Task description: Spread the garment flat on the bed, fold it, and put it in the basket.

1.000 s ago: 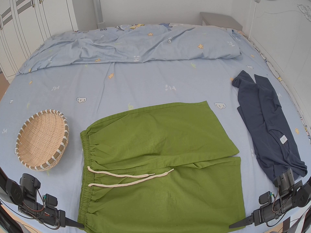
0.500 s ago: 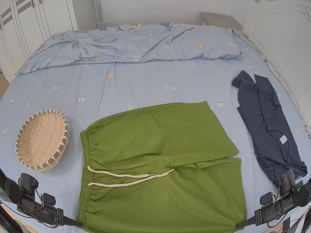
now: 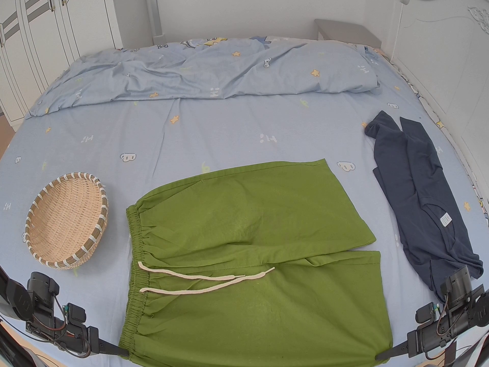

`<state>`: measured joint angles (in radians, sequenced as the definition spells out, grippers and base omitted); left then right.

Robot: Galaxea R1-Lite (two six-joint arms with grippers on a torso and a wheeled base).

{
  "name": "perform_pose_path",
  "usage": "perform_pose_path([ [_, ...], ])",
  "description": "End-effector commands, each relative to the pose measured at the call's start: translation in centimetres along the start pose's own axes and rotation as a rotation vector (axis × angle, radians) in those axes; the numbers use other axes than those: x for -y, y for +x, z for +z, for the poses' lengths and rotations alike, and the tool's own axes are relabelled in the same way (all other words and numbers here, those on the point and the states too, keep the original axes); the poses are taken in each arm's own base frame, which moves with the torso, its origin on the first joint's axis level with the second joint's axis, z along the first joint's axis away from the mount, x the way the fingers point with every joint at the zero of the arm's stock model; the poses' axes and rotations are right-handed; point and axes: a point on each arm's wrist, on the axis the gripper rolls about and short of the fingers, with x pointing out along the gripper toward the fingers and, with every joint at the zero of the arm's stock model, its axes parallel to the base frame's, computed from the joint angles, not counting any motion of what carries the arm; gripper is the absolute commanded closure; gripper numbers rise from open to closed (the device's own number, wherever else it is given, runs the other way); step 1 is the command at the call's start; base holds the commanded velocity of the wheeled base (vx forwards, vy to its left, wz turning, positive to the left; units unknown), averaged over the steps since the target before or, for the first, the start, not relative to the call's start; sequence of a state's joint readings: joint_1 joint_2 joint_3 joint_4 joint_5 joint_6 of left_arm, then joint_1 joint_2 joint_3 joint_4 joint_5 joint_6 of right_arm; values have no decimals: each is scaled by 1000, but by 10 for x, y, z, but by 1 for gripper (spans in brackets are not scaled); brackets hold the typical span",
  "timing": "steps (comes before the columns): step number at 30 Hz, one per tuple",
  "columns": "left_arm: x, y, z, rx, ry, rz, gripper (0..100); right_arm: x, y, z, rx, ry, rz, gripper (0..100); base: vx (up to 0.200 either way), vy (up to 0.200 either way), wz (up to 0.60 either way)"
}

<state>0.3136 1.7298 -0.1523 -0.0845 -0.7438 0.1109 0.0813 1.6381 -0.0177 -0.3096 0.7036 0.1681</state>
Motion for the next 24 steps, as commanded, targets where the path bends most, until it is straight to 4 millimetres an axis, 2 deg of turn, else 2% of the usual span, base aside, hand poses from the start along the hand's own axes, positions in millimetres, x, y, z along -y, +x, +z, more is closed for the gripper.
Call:
perform_pose_path([
  [1,2,-2,5,9,-25,-4,100,-5,-6,-8,21,-23,9,100,0,0,0],
  [5,10,-11,17,49,-86,-13,100,-9,-9,-3,47,-44,46,100,0,0,0],
  [6,15,-18,26,54,-148,-26,100,-11,-10,6,59,-53,79,100,0,0,0],
  [8,21,-24,30,47,-172,-41,100,-13,-11,9,60,-66,84,100,0,0,0],
  [10,27,-32,33,62,-167,-43,100,-15,-13,13,71,-75,85,100,0,0,0],
  [13,46,-53,37,87,-157,-57,100,-26,-28,28,161,-104,85,100,0,0,0],
  [14,46,-53,37,87,-157,-57,100,-26,-28,28,161,-104,85,100,0,0,0],
  [17,69,-66,50,62,-149,-73,100,-46,-52,53,204,-107,84,100,0,0,0],
  [19,75,-69,56,64,-148,-78,100,-52,-60,59,221,-113,82,100,0,0,0],
  [20,87,-74,67,80,-151,-88,100,-62,-75,74,253,-121,79,100,0,0,0],
  [24,113,-82,88,117,-136,-122,100,-82,-99,99,314,-164,91,100,0,0,0],
])
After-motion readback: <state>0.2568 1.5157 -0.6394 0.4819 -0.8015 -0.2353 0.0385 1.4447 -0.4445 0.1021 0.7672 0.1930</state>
